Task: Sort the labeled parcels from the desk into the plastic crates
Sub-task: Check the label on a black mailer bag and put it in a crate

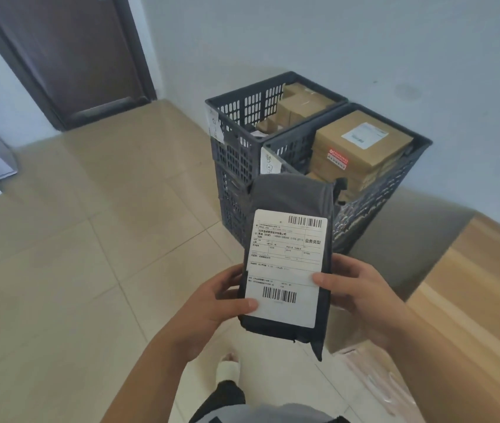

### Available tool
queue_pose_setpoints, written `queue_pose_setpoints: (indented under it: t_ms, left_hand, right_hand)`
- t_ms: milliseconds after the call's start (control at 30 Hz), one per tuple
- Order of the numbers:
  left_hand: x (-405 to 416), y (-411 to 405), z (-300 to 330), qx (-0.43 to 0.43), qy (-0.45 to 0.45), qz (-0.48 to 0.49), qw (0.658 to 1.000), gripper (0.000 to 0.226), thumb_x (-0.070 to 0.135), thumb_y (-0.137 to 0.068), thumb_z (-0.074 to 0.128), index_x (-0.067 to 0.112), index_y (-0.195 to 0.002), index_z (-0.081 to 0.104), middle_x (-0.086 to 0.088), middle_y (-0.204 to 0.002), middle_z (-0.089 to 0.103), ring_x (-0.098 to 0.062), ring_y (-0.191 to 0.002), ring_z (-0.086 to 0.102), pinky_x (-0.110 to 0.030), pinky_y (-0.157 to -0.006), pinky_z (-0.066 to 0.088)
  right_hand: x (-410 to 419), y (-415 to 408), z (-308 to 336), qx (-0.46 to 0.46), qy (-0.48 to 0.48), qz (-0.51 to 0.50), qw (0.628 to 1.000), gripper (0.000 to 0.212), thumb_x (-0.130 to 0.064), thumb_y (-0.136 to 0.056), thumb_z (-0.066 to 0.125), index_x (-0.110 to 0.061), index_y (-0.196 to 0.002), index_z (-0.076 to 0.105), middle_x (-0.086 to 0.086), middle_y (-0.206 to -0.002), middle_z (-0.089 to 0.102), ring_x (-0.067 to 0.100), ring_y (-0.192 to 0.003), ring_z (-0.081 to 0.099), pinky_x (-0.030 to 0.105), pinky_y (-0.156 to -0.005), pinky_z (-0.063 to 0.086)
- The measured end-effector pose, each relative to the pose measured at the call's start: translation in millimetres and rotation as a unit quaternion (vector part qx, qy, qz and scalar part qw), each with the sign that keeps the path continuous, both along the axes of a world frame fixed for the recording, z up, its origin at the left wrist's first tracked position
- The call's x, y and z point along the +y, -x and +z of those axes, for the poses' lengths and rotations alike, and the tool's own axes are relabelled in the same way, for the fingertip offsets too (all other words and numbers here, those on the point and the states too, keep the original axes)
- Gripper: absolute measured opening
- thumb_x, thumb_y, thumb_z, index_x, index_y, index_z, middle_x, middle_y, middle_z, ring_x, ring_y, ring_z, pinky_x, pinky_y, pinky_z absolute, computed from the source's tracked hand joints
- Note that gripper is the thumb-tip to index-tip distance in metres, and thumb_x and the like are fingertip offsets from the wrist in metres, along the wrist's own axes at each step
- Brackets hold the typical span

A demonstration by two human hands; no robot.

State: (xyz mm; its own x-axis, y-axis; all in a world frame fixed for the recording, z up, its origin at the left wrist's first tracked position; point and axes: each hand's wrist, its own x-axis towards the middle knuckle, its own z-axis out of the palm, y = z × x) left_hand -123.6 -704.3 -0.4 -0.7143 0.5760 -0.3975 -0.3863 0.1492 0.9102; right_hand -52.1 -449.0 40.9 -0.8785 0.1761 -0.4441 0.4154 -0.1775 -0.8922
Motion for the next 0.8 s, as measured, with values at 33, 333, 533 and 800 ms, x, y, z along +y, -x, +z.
queue_pose_setpoints:
  t_ms: [33, 333, 533, 800]
  left_hand:
    - [1, 21, 2, -0.003, -0.005, -0.013, 1.000, 0.081, 0.032, -0.068, 0.084, 0.024, -0.144, 0.055, 0.002, -0.136, 0.069, -0.023, -0.124, 0.066, -0.050, -0.110, 0.050]
    - [42, 166, -3, -0.036, 0.020, -0.118, 0.992, 0.076, 0.034, -0.072, 0.085, 0.031, -0.143, 0.057, 0.002, -0.138, 0.066, -0.019, -0.123, 0.067, -0.043, -0.105, 0.054]
    - [94, 242, -8, -0.064, 0.072, -0.042, 0.994, 0.057, 0.038, -0.073, 0.086, 0.027, -0.127, 0.069, -0.003, -0.125, 0.068, -0.021, -0.119, 0.066, -0.044, -0.108, 0.052]
    - [204, 336, 3, -0.024, 0.129, 0.002, 0.991, 0.022, 0.013, -0.098, 0.068, 0.023, -0.117, 0.074, -0.008, -0.113, 0.072, -0.018, -0.102, 0.071, -0.035, -0.091, 0.058]
  right_hand:
    - [-2, 15, 4, -0.002, -0.002, -0.013, 1.000, 0.036, 0.001, -0.089, 0.069, -0.009, -0.125, 0.069, 0.006, -0.117, 0.078, 0.028, -0.106, 0.076, 0.040, -0.090, 0.057]
    - [17, 96, 5, -0.035, -0.012, -0.172, 0.984, 0.031, -0.004, -0.091, 0.069, -0.011, -0.121, 0.070, 0.002, -0.111, 0.080, 0.025, -0.098, 0.078, 0.042, -0.089, 0.057]
    - [97, 152, -9, -0.022, -0.088, -0.305, 0.948, 0.043, -0.010, -0.086, 0.079, -0.013, -0.126, 0.065, -0.001, -0.112, 0.078, 0.026, -0.103, 0.076, 0.051, -0.095, 0.058]
    - [189, 248, -26, -0.030, -0.285, -0.262, 0.921, 0.058, -0.025, -0.081, 0.087, -0.020, -0.130, 0.057, -0.003, -0.127, 0.062, 0.015, -0.108, 0.062, 0.043, -0.097, 0.054]
